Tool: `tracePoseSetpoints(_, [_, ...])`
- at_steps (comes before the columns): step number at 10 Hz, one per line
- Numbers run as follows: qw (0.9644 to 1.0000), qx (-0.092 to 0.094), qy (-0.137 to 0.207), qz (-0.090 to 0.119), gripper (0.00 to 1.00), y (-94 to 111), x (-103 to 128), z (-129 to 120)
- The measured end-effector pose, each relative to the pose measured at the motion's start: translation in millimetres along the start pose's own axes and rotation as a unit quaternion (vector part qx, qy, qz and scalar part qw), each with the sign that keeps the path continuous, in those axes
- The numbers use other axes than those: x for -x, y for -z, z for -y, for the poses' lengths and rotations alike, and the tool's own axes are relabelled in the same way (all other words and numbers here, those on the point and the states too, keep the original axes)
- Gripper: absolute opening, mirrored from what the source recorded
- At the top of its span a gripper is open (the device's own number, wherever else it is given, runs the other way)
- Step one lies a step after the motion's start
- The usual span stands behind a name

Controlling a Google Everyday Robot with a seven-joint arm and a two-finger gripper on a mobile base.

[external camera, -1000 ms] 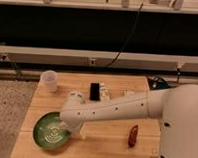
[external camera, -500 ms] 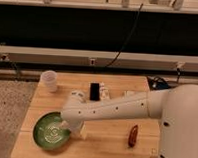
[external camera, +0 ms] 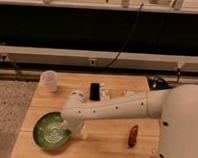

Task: Drag the ceramic bowl in a circle

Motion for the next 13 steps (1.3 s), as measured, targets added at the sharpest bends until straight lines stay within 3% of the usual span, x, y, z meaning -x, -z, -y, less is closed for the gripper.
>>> tracePoseSetpoints(7, [1.0000, 0.003, -0.003, -0.001, 0.77, -0.8, 1.9, -2.7])
tracePoseSetpoints(10, [1.0000, 0.004, -0.003, -0.001, 0.68, -1.6, 3.0, -4.2])
tracePoseSetpoints(13, [1.0000, 0.005, -0.002, -0.003, 0.78, -2.2, 2.8, -5.8])
